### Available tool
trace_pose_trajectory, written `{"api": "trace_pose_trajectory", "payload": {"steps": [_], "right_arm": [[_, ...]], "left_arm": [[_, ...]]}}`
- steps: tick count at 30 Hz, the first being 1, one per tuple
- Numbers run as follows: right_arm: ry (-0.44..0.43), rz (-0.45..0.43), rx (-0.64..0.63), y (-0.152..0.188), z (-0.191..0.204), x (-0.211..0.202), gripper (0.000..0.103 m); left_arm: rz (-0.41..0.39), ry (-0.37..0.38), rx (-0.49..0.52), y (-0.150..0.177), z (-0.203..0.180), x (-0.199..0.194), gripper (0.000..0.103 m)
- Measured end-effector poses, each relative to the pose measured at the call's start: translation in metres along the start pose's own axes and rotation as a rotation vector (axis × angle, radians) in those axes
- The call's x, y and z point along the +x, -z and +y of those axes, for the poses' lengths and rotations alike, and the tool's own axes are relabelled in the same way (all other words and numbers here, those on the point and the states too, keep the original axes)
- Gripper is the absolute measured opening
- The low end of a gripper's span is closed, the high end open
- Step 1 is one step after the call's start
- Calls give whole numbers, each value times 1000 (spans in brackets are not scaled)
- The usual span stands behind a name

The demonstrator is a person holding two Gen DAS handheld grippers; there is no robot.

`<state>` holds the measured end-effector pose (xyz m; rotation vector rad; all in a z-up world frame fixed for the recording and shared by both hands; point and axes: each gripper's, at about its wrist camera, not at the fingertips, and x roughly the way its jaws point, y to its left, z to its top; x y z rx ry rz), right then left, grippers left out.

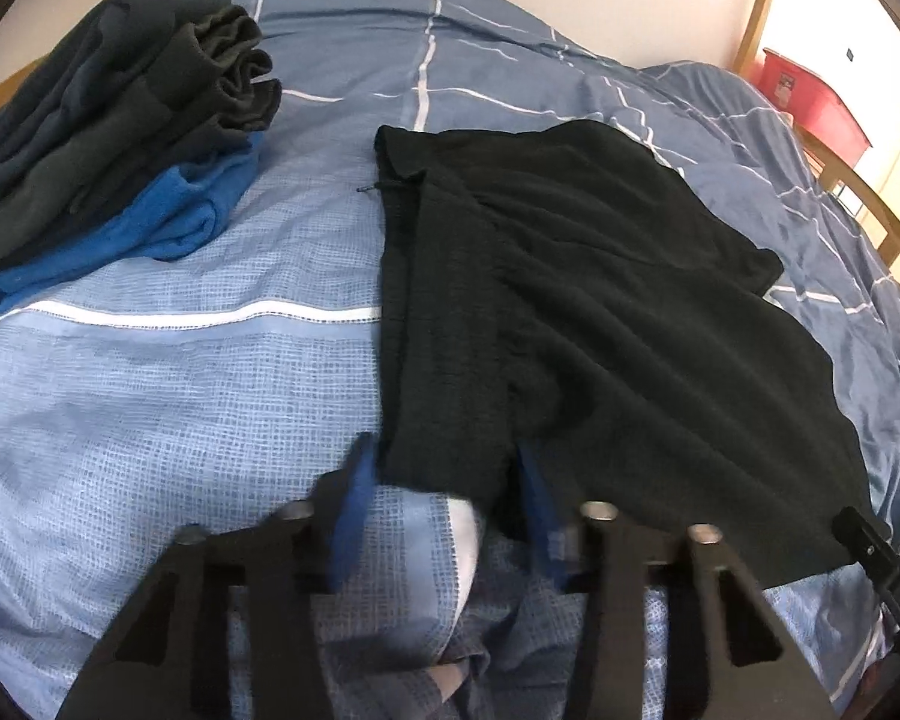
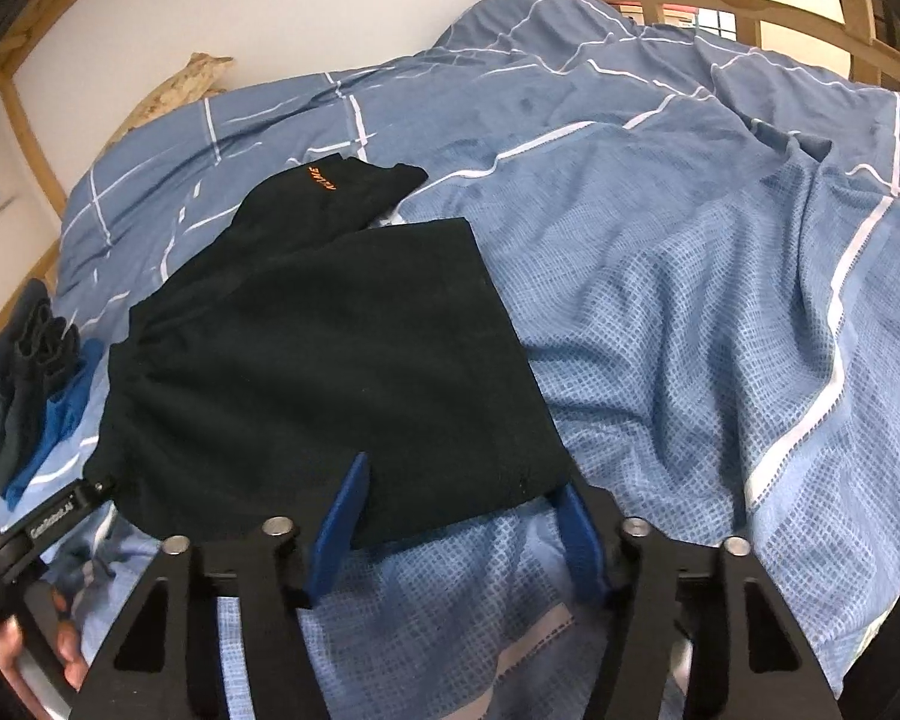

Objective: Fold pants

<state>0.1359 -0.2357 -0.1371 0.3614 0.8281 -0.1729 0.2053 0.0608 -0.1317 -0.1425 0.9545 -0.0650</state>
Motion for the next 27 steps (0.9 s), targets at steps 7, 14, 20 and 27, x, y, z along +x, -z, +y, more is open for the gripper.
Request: {"api": "trace_pose_trajectory", "payload": {"steps": [7,14,20,27], "right_arm": [[-51,-1,-38,-8,-2,-4,15],[-144,-40,-51,-25,-1,-21,7],[-195,-104,-70,-50,2,-42,5],[-229,-133,-115,-101,16,-45,5]], "left_arm": [[-57,-42,29,1,-7,-21,37],[-77,-84,50,-8,-17,-44,37],[-108,-97,86,-21,-29,-64,37],[-101,-104,94,-53,-36,-74,37]]}}
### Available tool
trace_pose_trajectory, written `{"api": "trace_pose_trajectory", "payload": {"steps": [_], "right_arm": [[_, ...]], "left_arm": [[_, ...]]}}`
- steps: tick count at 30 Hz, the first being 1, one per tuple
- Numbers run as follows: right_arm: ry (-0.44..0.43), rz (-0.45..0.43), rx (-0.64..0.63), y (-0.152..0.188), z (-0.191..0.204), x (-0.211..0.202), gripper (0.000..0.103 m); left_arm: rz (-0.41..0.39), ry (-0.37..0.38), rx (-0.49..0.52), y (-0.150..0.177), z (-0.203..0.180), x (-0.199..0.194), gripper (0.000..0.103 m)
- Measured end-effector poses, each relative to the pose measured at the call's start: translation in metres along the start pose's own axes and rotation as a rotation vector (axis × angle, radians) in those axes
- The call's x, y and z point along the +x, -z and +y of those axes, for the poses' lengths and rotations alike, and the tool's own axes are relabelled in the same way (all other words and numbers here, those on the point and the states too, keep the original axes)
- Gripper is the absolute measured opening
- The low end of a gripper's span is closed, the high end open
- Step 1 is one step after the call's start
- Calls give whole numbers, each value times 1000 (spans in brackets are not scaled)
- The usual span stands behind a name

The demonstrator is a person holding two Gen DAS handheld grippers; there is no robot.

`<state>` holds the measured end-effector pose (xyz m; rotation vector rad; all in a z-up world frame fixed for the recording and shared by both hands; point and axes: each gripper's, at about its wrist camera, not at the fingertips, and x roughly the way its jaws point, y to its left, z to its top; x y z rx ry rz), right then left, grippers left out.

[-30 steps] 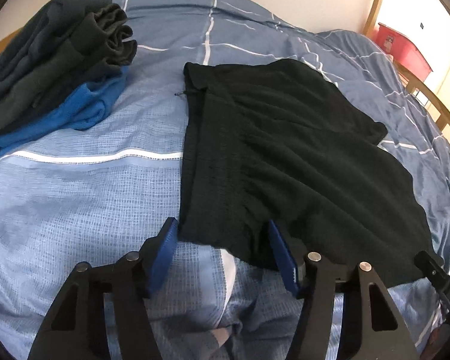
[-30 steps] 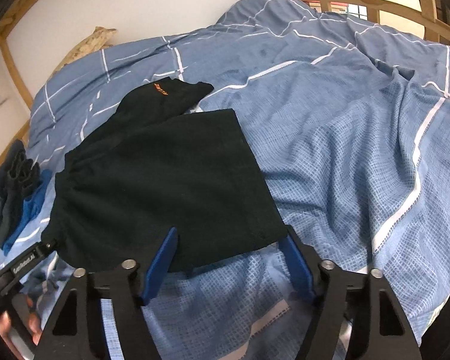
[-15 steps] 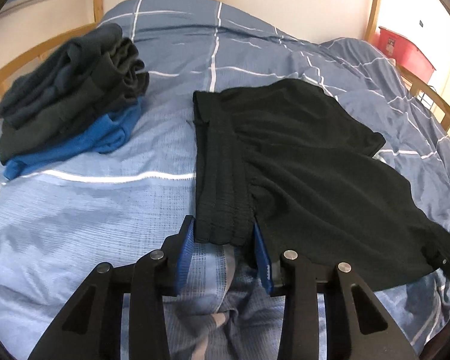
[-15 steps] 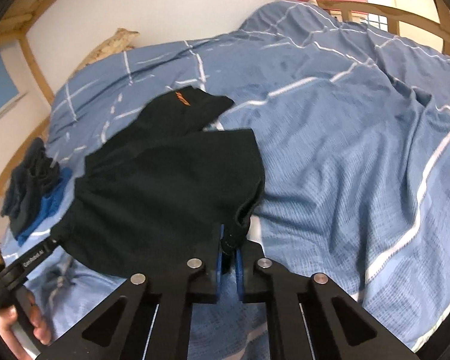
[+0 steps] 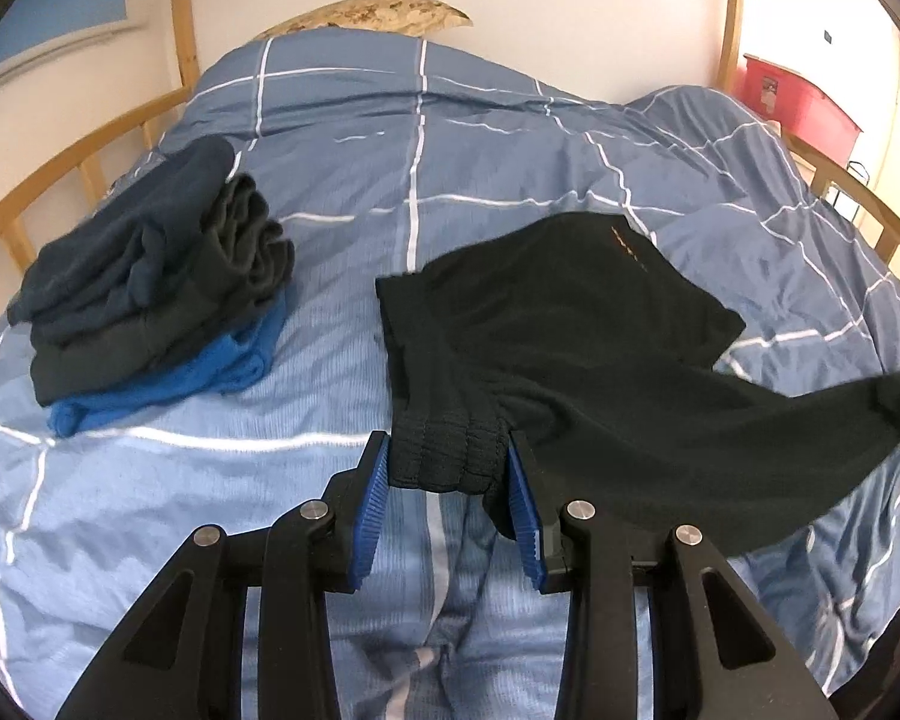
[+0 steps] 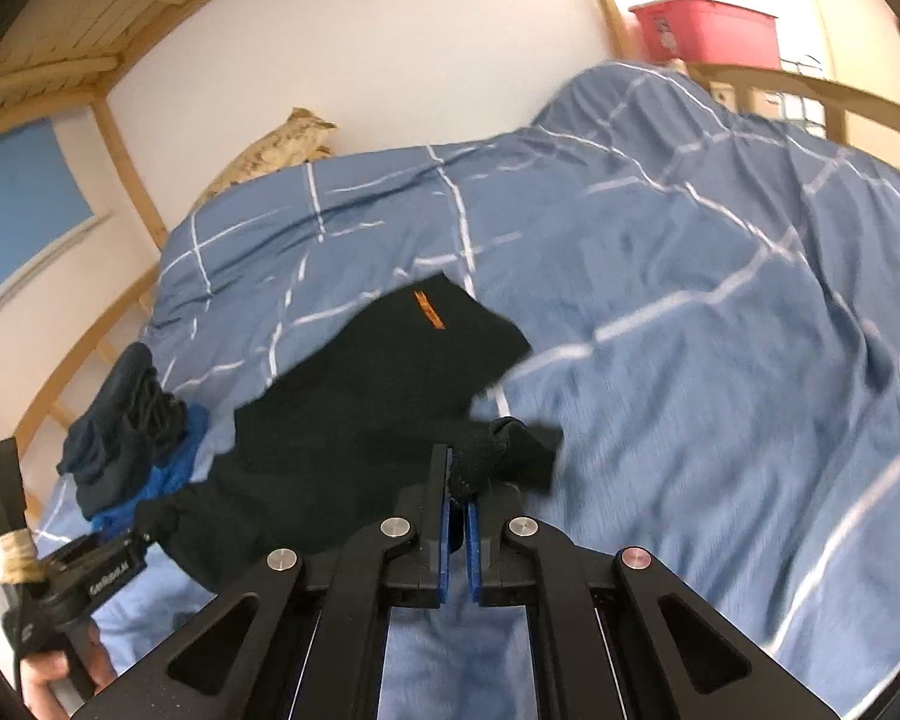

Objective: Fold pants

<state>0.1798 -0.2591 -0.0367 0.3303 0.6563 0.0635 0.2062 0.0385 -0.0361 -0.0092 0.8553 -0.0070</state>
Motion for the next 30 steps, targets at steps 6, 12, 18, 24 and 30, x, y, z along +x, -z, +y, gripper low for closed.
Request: {"api": "trace_pose_trajectory", "payload": {"steps": [6,12,18,24,30], "right_arm": [[-1,-10,-62,-61,18,24,5],[19,21,-97,-115,33,68,5],[49,83,-146,-156,49,134,5],[71,174,-204,-175,62,209,5],[105,247,-256,-172,73,268,5]], "left_arm": [[37,-3,-43,-45,5,9,37],[70,-17,-63,-88,9,35,37],[100,-41,-59,-125,16,74,37],[157,-81,-36,-143,25,125,37],[188,-123,-8,-147,29,161,43]]}}
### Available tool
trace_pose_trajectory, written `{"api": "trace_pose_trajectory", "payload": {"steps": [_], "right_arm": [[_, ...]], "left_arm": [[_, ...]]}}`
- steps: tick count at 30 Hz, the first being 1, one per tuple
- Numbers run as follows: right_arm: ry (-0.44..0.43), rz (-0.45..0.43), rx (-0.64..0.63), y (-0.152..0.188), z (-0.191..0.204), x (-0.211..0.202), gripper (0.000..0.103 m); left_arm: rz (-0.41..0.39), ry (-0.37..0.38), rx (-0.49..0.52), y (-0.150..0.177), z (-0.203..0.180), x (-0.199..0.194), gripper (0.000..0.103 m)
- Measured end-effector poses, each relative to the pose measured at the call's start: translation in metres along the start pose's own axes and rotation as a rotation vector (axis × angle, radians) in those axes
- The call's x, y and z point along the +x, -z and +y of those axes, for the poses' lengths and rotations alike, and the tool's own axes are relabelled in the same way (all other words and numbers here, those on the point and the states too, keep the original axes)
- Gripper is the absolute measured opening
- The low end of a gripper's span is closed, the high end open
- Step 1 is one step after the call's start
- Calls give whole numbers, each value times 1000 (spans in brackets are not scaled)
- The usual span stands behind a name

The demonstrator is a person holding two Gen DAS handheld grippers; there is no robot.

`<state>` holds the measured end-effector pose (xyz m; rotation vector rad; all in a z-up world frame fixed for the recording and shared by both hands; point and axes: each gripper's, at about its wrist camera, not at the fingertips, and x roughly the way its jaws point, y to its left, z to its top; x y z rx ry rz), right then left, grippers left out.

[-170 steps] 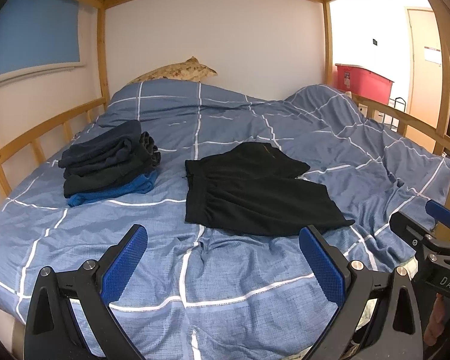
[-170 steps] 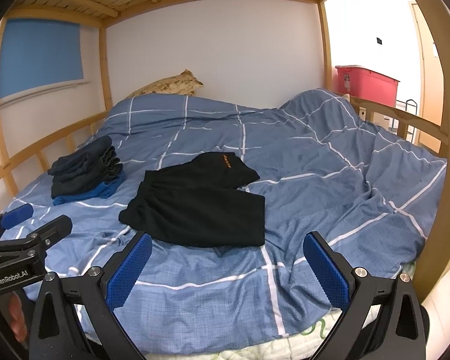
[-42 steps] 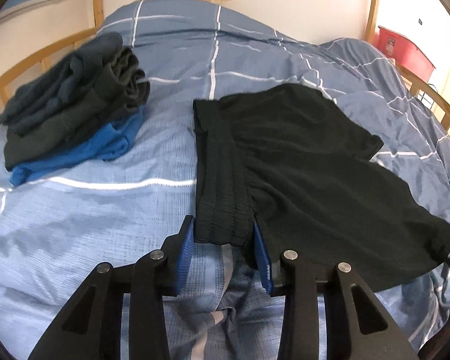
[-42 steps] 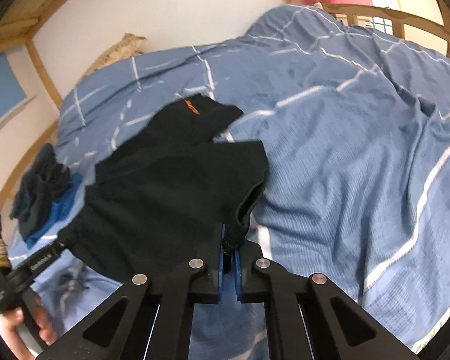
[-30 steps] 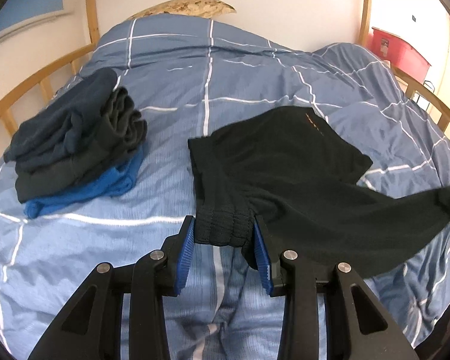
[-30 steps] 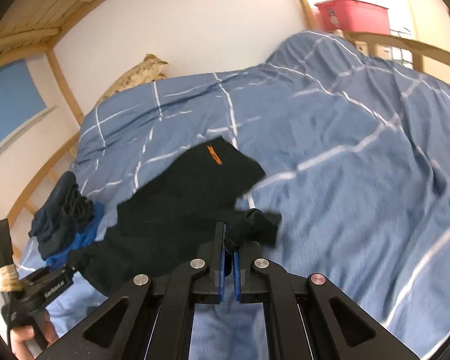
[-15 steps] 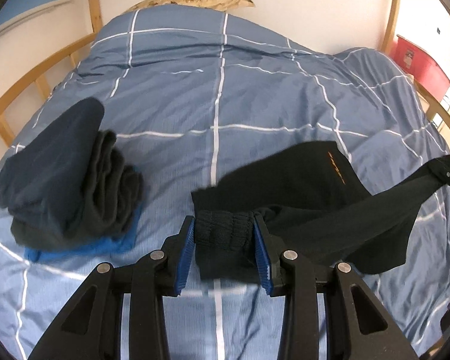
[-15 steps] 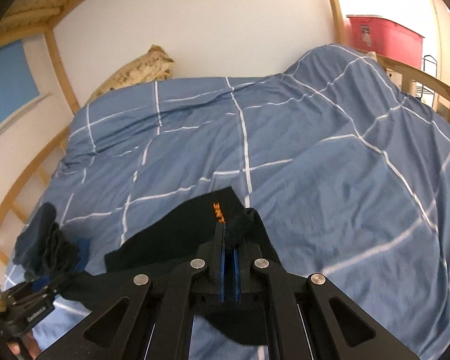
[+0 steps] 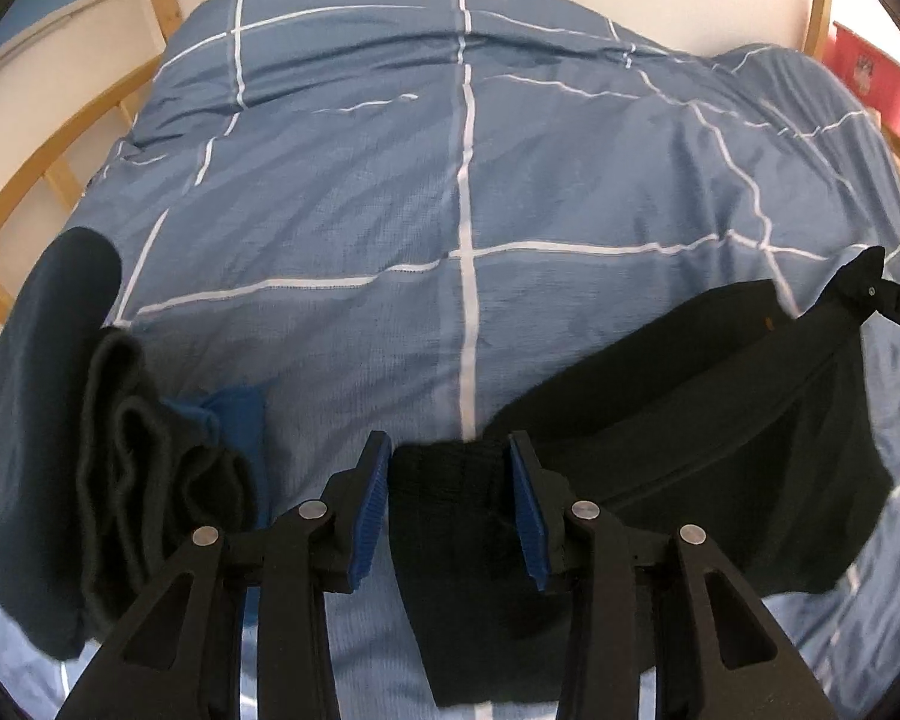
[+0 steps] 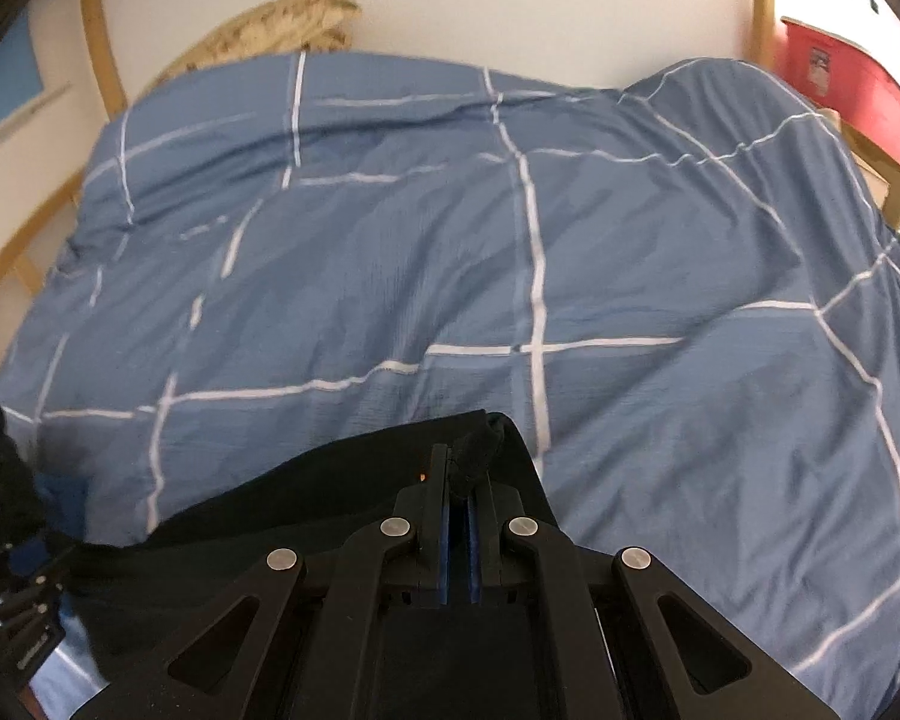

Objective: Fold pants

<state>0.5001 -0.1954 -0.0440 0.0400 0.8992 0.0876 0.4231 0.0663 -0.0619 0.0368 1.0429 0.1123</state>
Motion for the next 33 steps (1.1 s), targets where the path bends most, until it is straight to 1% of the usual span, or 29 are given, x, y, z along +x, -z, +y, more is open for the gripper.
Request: {"api": "trace_pose_trajectory", "payload": {"steps": [1,3,4,5,6,7,8,10,11,13,14,15,18,19,22,27,31,33], "right_arm": [[6,4,-11,0,3,7,5],[6,13,-20,-1,8,14,6],[6,20,-21,-2,8,17,8],[1,36,-26,-3,9,20,16],[-2,38,-27,-3,9,21,33],[6,31,-34,-2,10,19,41],[23,9,-45,0,11,13,45],[55,-29,-71,2,11,2,46],[60,-46,-85,6,12,-8,48],[42,-86,-96,13,11,-28,53],[34,-115,-103,19,11,-40,57],[43,-134,-118,26,12,-52,59],[46,-180,-174,47,14,-79,59],[47,-207,-186,60,11,-90,59],[36,-246,-180,90,1,-110,61],[-4,-237,-169,131,-13,-123,61],[-45,-216,-144,162,-25,-122,61],[-61,-198,-151,174,-28,-117,61]], "left_arm": [[-6,-16,2,-1,0,3,47],[-18,-32,-7,-4,3,5,64],[-24,-35,-15,-5,5,5,65],[-29,-39,-22,-5,6,3,65],[-38,-48,-26,-4,7,0,66],[-46,-54,-22,-4,7,-4,67],[-64,-59,-9,-3,7,-10,69],[-118,-62,38,5,5,-27,72],[-139,-66,57,8,5,-34,73],[-204,-84,105,20,4,-53,74],[-233,-91,113,27,5,-61,76],[-252,-97,119,34,6,-68,77],[-282,-76,139,53,6,-85,78],[-294,-61,140,64,7,-91,78],[-313,-33,135,92,7,-103,78],[-325,-21,142,136,-5,-106,78],[-302,13,131,162,-15,-102,78],[-290,11,147,171,-20,-97,78]]}}
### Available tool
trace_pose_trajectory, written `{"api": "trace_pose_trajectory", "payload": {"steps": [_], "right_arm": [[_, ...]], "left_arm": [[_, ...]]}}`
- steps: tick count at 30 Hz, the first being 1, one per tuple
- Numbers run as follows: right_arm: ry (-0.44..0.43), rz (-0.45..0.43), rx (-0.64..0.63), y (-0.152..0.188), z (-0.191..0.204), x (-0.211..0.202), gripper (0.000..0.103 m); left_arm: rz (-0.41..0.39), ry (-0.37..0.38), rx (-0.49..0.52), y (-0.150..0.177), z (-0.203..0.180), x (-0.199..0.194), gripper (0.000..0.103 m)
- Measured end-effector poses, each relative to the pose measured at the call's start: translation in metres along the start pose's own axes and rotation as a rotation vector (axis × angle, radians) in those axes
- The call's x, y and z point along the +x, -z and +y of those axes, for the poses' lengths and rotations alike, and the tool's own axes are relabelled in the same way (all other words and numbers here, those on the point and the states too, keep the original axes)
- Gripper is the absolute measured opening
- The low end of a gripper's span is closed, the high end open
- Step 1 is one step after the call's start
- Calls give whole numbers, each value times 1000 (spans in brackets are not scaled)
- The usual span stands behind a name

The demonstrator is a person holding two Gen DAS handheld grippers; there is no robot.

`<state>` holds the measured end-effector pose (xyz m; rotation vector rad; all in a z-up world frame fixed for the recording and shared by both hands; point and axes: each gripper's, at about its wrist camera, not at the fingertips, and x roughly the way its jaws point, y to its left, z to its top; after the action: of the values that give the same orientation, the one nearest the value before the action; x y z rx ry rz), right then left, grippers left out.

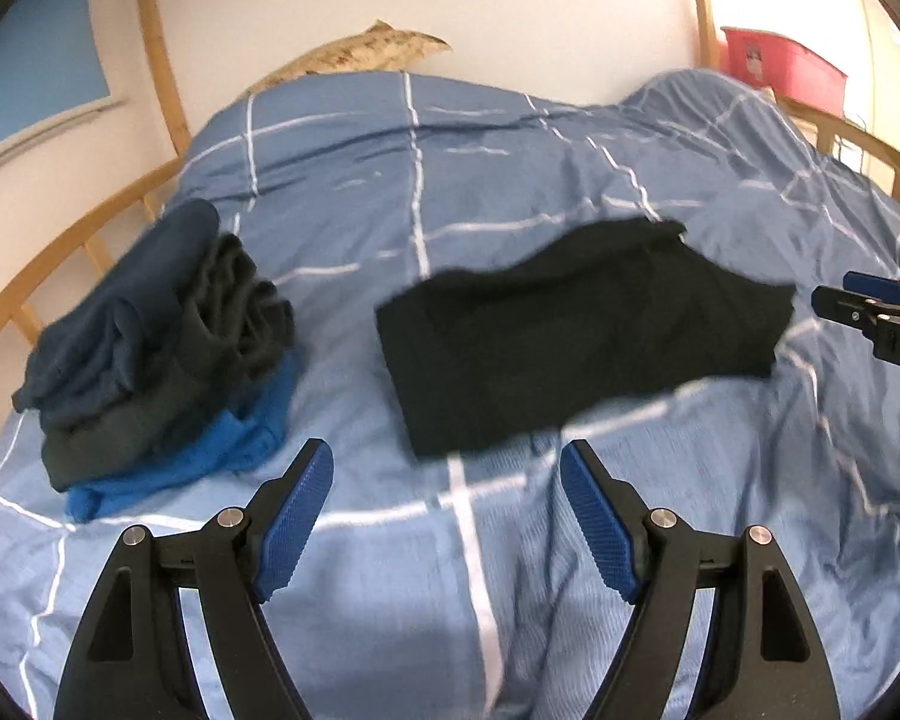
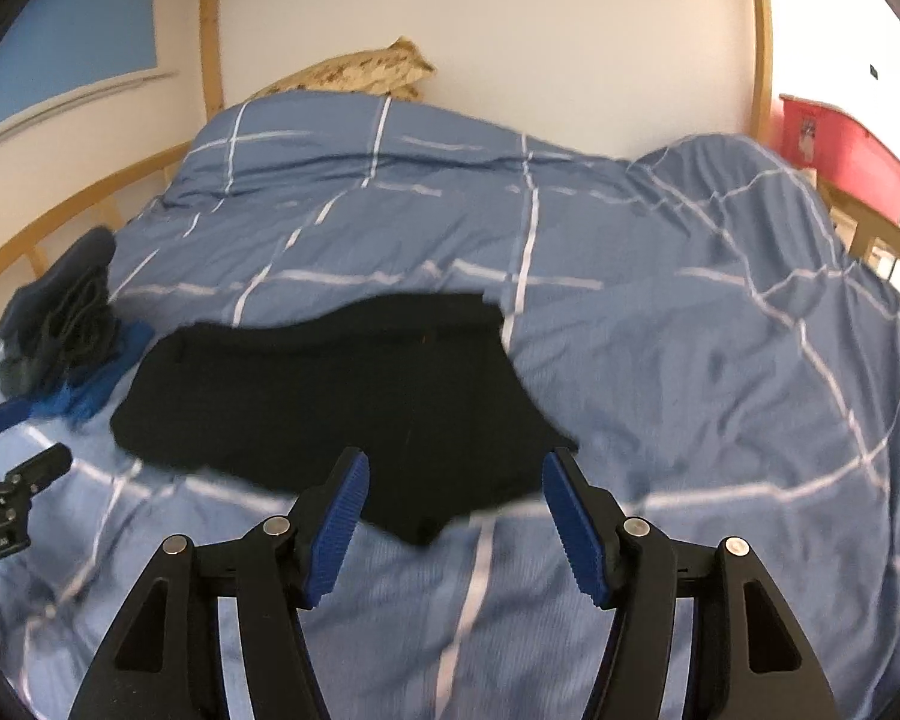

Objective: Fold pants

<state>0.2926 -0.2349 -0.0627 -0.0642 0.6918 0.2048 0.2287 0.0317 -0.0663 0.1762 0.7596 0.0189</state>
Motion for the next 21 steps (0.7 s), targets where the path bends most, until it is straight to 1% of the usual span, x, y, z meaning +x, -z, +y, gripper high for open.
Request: {"api": "trace_pose_trajectory", "payload": {"steps": [3,7,13,15,17,21], "right_arm": [[-21,26,-17,15,0,7,61],[-55,61,-28,23,1,18,61],[-94,101,-48,29,7,37,60],[-99,119,-44,29,8,43,54],[-106,127,-50,30,10,47,52],[-142,139,-62,30,16,52,43]], "left_arm": [[12,-9,14,8,-5,6,78],[36,-18,12,10,-3,17,78],[27,-42,15,9,3,29,78],[18,-43,2,7,7,30,78],[4,-32,-13,6,11,31,78],[-13,-22,-19,1,17,36,78]]}}
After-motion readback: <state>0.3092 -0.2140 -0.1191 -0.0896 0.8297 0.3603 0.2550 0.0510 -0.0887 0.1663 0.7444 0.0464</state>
